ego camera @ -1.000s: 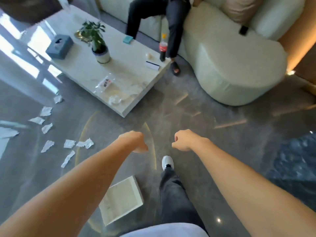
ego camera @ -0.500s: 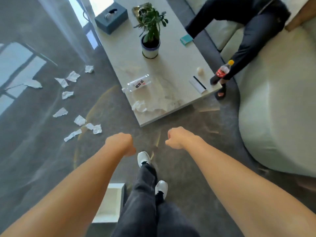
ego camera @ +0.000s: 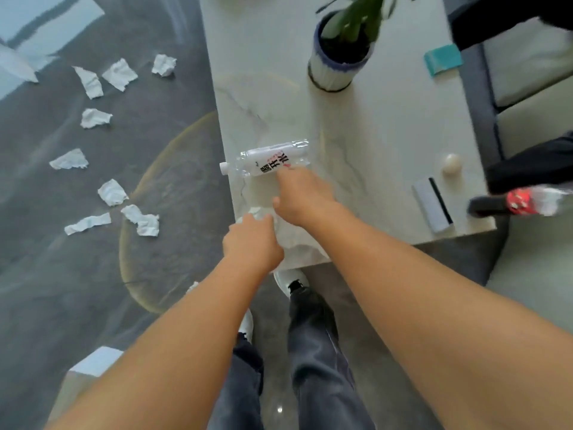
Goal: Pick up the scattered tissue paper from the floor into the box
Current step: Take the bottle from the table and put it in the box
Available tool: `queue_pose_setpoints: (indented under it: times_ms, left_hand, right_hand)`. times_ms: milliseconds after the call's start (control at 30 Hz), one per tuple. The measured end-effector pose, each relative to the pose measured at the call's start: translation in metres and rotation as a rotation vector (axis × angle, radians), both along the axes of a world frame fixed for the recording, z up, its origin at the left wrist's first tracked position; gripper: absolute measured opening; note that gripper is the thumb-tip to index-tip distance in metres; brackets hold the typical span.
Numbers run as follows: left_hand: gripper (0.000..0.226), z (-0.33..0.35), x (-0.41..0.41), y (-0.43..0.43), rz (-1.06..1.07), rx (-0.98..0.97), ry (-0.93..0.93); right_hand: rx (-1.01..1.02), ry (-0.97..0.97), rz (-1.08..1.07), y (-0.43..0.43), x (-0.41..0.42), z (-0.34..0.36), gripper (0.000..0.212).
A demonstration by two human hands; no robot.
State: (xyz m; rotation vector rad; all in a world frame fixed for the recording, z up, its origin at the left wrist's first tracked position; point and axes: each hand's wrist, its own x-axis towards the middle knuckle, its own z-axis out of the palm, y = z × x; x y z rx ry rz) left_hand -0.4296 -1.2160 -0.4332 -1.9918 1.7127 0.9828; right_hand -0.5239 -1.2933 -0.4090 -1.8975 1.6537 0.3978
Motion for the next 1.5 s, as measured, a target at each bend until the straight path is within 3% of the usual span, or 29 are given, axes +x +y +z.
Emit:
queue_pose_setpoints:
  times_ms: [167,267,433,667,900,1100,1300,1333,1433,1500]
  left_hand:
    - [0.056,-0.101,-0.01,-0.013,0.149,-0.023,0.018]
    - [0.061,-0.14,-0.013,-0.003,0.181,-0.1,-0.002]
    - [0.017,-0.164,-0.015,0.009,0.177,-0.28,0.009]
    - [0.012,-0.156,0.033,0.06,0.482,-0.263,0.01]
    - [0.013,-0.147,0.167,0.254,0.858,-0.137,-0.093]
    - [0.014,-0.178,0.289,0.473,1.158,-0.042,-0.217]
    - [0.009,-0.262,0.349,0.595,1.252,-0.04,-0.104]
    - [0.012,-0.277,0.353,0.603,1.289,-0.055,-0.068]
    - [0.055,-0.308,0.36,0.613,1.387,-0.071,0.115]
    - [0.071,-0.317,0.364,0.616,1.427,-0.09,0.189]
  right_hand:
    - [-0.276,0.015,0.102,-0.049,0.004,-0.092,0.058]
    - [-0.267,0.093,0.234,-0.056,0.005,-0.134,0.077]
    - [-0.36,0.077,0.261,-0.05,0.0,-0.169,0.067]
    - [-0.25,0.052,0.362,0.008,0.041,-0.163,0.069]
    - [-0.01,-0.01,0.623,0.176,0.159,-0.167,0.059]
    - [0.312,-0.098,0.471,0.382,0.284,-0.21,0.058]
    - [0.41,-0.055,0.541,0.524,0.372,-0.292,0.059]
    - [0.4,-0.052,0.534,0.537,0.381,-0.305,0.058]
    - [0.35,-0.084,0.472,0.557,0.397,-0.337,0.056]
    - [0.308,-0.111,0.45,0.56,0.401,-0.352,0.062]
